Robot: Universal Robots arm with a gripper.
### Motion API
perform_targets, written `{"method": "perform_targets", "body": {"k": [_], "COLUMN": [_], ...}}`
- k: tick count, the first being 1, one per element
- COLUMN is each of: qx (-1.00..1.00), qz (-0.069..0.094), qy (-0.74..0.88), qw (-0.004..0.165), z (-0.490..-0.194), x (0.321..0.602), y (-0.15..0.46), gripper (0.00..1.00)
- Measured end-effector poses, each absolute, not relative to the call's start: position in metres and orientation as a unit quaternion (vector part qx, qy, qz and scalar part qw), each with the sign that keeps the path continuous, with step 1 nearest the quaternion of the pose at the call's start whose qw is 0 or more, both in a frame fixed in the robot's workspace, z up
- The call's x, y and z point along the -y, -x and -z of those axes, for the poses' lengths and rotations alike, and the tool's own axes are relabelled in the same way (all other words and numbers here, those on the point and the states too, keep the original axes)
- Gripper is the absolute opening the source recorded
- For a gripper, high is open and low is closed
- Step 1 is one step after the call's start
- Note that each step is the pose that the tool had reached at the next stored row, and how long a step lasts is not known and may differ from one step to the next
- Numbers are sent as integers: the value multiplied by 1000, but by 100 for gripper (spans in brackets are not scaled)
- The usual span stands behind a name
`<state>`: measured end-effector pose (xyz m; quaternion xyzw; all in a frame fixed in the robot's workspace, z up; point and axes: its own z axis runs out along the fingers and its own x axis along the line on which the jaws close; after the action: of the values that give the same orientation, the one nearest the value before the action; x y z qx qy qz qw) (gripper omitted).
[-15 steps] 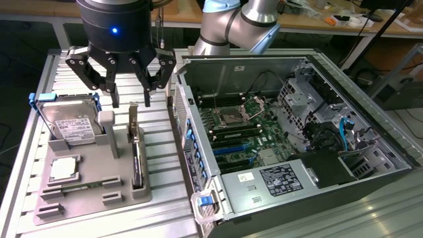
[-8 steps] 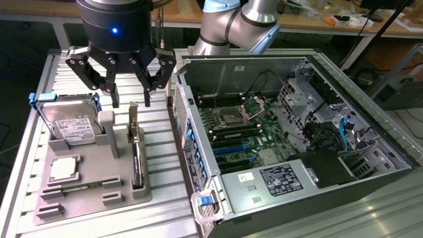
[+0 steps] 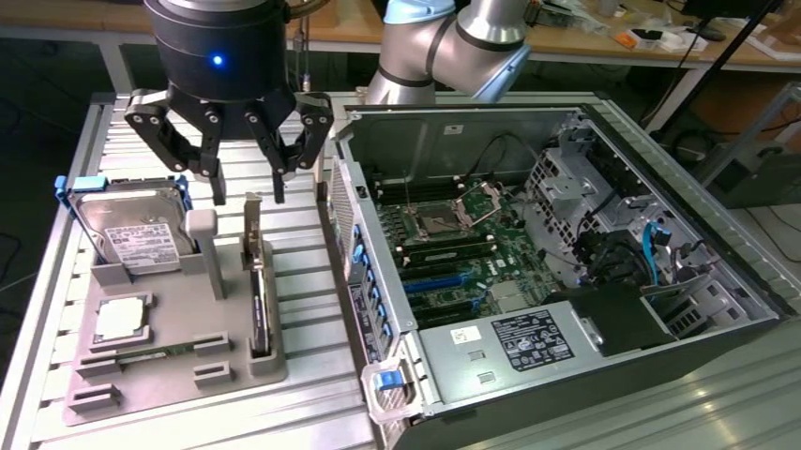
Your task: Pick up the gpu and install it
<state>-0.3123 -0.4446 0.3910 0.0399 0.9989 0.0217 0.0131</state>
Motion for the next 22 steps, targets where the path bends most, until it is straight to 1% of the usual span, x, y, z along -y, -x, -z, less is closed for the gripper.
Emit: {"method": "perform_targets", "body": {"k": [22], "qx": [-999], "qz": [-22], "qy": [-40], "qw": [14], "z": [-376], "x": [449], "y": [312], "gripper": [54]}}
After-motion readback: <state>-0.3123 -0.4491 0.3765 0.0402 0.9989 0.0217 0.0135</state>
